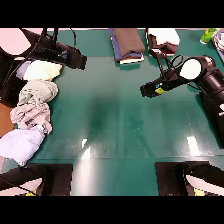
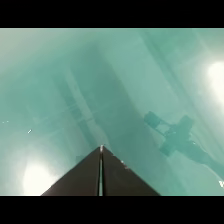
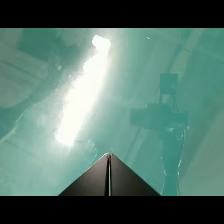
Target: Fold the shirts.
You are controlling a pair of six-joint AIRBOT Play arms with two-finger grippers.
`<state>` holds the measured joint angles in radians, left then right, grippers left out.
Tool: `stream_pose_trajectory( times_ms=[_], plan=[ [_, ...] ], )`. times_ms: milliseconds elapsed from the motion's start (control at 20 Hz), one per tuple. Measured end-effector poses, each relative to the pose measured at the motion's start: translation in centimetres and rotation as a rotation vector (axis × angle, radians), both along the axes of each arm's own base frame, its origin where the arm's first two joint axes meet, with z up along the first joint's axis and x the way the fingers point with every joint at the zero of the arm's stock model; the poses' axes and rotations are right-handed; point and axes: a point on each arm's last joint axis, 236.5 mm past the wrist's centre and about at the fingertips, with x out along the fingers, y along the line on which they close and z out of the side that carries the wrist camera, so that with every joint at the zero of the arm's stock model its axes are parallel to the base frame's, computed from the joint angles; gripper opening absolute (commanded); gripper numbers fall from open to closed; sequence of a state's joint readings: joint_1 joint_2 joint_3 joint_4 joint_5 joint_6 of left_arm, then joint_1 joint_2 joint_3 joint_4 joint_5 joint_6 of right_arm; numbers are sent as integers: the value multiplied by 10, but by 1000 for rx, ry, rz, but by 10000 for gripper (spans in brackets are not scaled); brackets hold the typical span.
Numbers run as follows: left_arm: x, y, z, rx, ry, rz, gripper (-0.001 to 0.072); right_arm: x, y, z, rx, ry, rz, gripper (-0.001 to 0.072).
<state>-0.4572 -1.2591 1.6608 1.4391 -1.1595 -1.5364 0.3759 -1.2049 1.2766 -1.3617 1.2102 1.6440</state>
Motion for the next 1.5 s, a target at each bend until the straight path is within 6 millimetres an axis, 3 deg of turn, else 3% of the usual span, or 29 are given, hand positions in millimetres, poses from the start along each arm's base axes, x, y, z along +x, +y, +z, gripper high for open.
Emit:
stream_pose_trajectory(
  times_ms=[650, 700, 750, 800, 950, 1100, 1350, 1500],
  plan=[
    [4, -2, 4, -12, -21, 3, 30, 0, 0, 0, 0, 1, 1, 26],
    [7, -2, 8, -18, -43, 6, 214, 0, 0, 0, 0, 1, 1, 25],
    [13, 1, 12, -6, -75, 16, 519, 0, 0, 0, 0, 1, 1, 25],
    [22, 9, 14, 10, -107, 42, 578, -1, 1, 0, 0, 1, 2, 25],
    [62, 63, 8, 80, -154, 213, 579, 0, 1, 0, 0, 1, 2, 25],
    [101, 136, -24, 144, -111, 395, 579, 0, 1, 0, 0, 1, 2, 25],
    [138, 247, -133, 238, 102, 611, 580, 0, 1, 0, 0, 1, 2, 25],
    [151, 288, -192, 263, 184, 672, 579, 0, 1, 0, 0, 1, 2, 25]
  ],
)
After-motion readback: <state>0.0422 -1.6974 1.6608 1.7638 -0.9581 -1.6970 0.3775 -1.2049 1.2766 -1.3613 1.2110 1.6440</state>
